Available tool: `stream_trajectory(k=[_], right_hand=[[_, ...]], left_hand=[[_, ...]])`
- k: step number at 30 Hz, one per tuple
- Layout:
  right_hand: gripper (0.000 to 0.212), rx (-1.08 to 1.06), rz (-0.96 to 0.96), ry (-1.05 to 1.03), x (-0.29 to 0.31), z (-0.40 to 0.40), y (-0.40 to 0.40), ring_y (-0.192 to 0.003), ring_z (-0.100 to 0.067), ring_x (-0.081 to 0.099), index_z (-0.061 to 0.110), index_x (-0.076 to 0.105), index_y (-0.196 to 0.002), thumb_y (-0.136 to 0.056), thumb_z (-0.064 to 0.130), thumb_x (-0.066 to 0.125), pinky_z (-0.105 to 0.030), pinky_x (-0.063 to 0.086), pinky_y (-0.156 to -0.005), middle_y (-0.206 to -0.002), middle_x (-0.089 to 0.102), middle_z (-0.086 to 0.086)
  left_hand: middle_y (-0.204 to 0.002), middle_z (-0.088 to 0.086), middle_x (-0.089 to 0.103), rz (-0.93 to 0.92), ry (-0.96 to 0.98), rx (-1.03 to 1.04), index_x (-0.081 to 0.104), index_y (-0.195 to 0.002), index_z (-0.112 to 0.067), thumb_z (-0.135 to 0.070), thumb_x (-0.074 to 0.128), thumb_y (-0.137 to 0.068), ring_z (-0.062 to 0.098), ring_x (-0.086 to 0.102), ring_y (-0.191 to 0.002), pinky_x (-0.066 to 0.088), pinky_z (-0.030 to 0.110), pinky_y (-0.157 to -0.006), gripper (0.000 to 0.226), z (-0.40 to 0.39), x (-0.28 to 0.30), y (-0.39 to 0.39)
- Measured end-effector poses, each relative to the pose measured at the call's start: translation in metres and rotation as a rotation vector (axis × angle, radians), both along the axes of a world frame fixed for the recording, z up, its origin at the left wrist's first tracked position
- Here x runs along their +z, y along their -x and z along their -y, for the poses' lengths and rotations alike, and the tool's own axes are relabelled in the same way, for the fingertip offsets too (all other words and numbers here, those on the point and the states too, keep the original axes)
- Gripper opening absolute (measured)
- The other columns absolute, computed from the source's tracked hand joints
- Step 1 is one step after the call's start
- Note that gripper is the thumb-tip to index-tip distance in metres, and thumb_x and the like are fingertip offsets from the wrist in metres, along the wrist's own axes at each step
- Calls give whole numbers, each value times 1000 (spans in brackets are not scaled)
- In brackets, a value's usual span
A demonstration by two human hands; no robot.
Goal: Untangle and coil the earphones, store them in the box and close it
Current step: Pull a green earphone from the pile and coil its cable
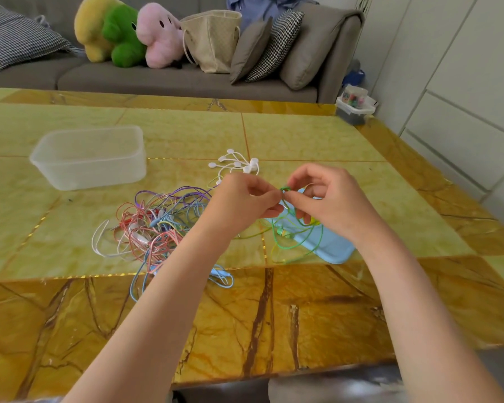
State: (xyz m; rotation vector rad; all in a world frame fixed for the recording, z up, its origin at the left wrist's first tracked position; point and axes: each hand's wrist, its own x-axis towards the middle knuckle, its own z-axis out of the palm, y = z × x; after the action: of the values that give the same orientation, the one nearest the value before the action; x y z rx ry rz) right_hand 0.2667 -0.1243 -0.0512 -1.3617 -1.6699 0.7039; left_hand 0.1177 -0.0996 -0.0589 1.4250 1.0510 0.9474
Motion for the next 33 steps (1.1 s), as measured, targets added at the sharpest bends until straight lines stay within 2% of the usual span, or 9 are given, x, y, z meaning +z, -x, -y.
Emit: stream_trajectory(k=[5, 10, 15, 18, 20, 22, 25, 28, 33], right_hand=[[16, 67, -111, 50, 5, 4, -4, -46, -12, 57, 11, 62, -73, -85, 1, 63, -24, 49, -49, -57, 61, 4], [21, 23, -124, 2, 5, 2, -6, -40, -13, 53, 12, 62, -67, -84, -2, 63, -23, 46, -44, -47, 58, 2], [22, 10, -346, -49, 6, 1, -1, -41, -15, 49, 11, 60, -68, -85, -1, 61, -21, 42, -42, -47, 55, 2], [15, 18, -455, -88, 6, 1, 3, -42, -18, 46, 13, 60, -67, -80, 6, 63, -22, 40, -43, -49, 56, 1], [18, 11, -479, -76, 4, 0, 7, -39, -15, 43, 10, 58, -68, -82, -1, 61, -21, 39, -41, -49, 55, 2], [21, -17, -376, -50, 2, 0, 9, -36, -11, 42, 13, 55, -67, -79, -3, 61, -20, 37, -39, -49, 53, 5], [22, -36, -42, 20, 0, -1, 6, -43, -6, 43, 17, 53, -63, -73, 3, 66, -22, 38, -41, -53, 50, 6], [24, -35, 70, 85, 1, 1, 6, -51, -11, 45, 16, 48, -61, -76, 8, 65, -27, 39, -45, -53, 47, 5], [31, -130, -394, 54, 13, 2, 11, -55, -13, 50, 15, 39, -56, -78, -2, 51, -22, 37, -43, -57, 46, -4]], left_hand=[[-71, 3, 64, -11, -13, -43, 61, -74, -11, -1, 62, -86, 6, 66, -59, 57, 18, -68, 15, 0, 0, 1], [-64, 2, 66, 6, -51, -48, 64, -72, -10, -1, 65, -83, 5, 66, -58, 56, 16, -64, 14, 3, 5, 2], [-64, 1, 70, 313, 243, -91, 66, -76, -6, -4, 61, -85, 6, 68, -63, 53, 12, -61, 11, 5, 14, 5], [-61, 4, 68, 529, 450, -53, 64, -73, -3, 0, 60, -85, 8, 67, -55, 51, 12, -51, 12, 4, 18, 3], [-57, 4, 63, 593, 498, -14, 59, -69, -4, -1, 58, -85, 7, 63, -50, 51, 14, -49, 17, 3, 17, -1], [-56, 2, 59, 485, 423, 18, 55, -64, -7, -3, 55, -86, 7, 59, -48, 54, 17, -52, 23, 3, 14, -6], [-61, 1, 54, 230, 257, -12, 55, -60, -10, -4, 52, -87, 8, 55, -58, 55, 20, -61, 27, 6, 9, -9], [-66, 0, 53, 266, 274, -84, 53, -65, -12, -2, 49, -87, 9, 51, -63, 47, 18, -67, 24, 6, 9, -9], [-64, -4, 47, 654, 481, -180, 48, -72, -12, -7, 49, -72, 3, 31, -41, 22, 13, -39, 6, 9, 18, -10]])
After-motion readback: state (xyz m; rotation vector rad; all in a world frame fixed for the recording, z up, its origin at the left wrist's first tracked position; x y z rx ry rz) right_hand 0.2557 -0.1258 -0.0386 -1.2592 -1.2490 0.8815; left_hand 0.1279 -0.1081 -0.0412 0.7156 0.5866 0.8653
